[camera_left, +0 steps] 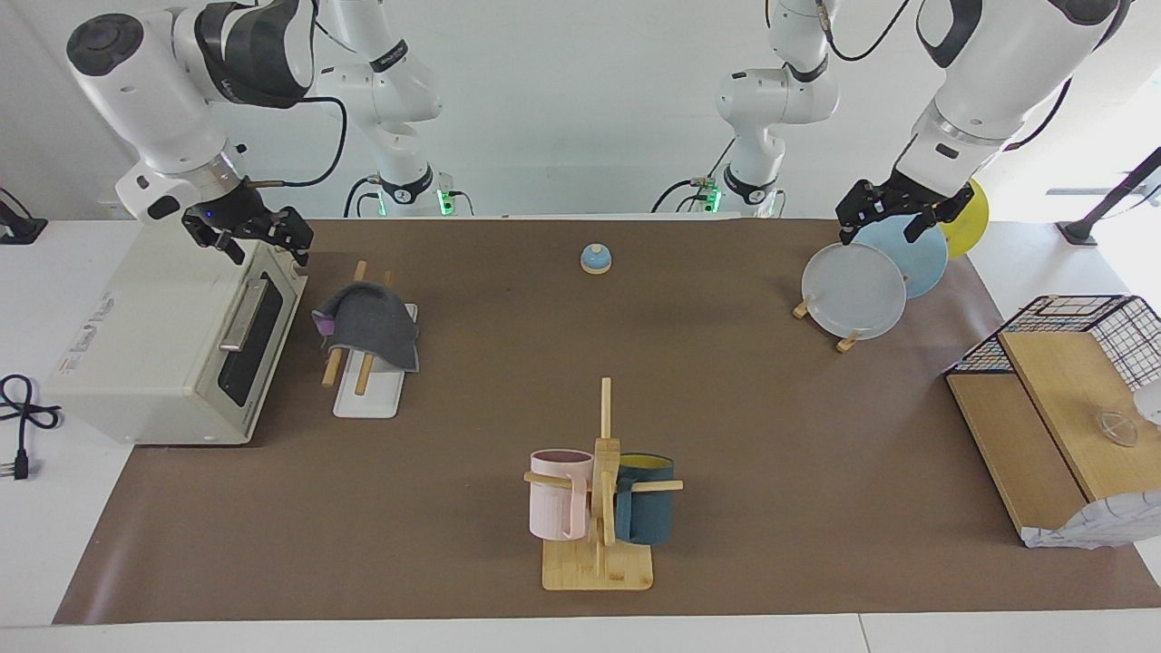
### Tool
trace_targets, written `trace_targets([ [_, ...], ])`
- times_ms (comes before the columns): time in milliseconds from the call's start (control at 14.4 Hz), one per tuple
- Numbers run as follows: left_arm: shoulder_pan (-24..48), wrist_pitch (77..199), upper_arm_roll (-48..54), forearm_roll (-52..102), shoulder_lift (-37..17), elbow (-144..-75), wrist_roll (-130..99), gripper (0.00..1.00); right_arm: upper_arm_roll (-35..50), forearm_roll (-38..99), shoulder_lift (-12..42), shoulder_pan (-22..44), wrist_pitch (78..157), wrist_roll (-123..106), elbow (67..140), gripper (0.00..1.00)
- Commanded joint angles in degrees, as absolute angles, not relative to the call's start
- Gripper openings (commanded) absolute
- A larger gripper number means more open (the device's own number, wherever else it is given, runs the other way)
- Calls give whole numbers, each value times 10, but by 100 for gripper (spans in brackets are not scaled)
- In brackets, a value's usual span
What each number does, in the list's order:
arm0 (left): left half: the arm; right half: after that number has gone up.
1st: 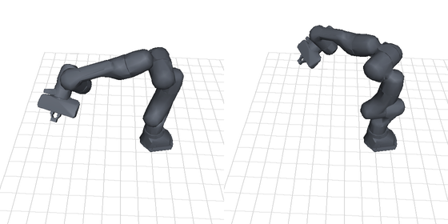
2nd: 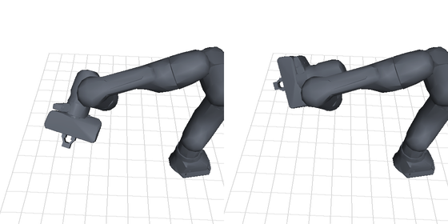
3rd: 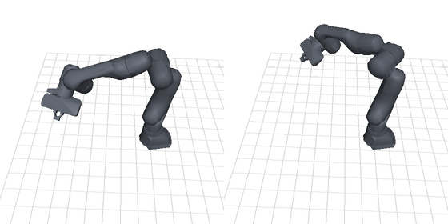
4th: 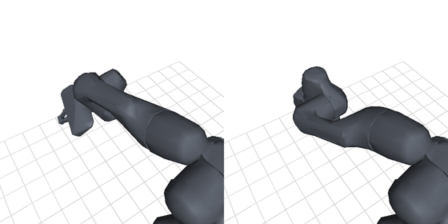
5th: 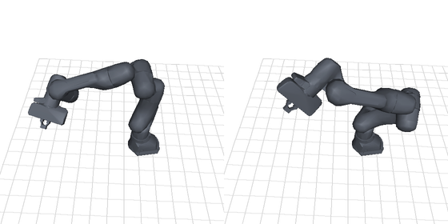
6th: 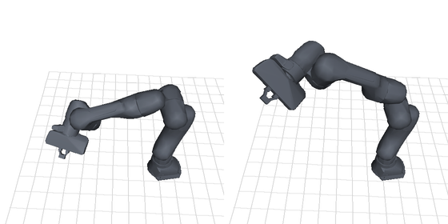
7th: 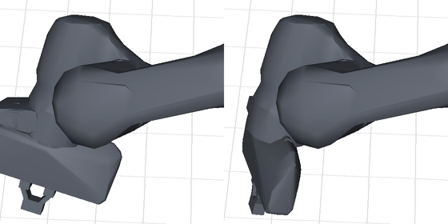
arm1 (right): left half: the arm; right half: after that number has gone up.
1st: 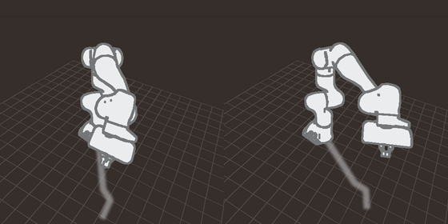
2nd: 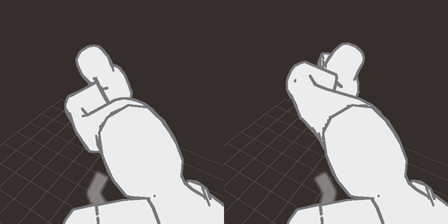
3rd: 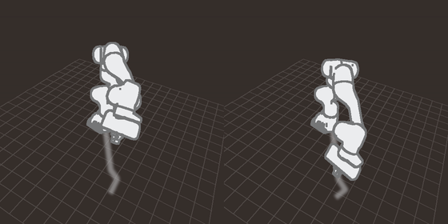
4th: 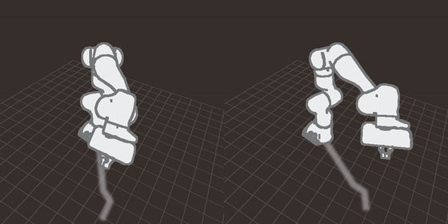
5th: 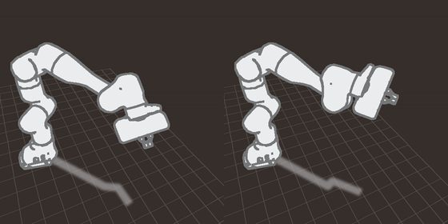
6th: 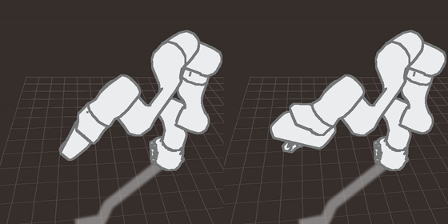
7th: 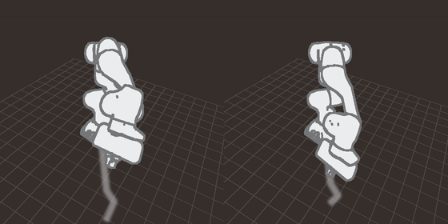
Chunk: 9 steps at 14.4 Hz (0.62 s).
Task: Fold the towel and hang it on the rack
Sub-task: 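Drape the towel over the wooden rack posts and release the right gripper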
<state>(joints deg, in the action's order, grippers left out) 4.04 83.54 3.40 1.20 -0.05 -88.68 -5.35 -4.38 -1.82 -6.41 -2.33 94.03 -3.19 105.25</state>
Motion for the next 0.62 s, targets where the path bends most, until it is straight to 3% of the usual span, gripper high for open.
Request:
trace_targets([
  [0,40,834,32,2,10,-891,-50,100,-36,-55,-46,-25,849,-48,958,100],
  [139,40,833,32,2,13,-891,-50,100,-34,-49,-21,-27,770,-48,902,100],
  [556,40,833,32,2,14,-891,-50,100,-36,-40,-19,-26,789,-54,901,100],
])
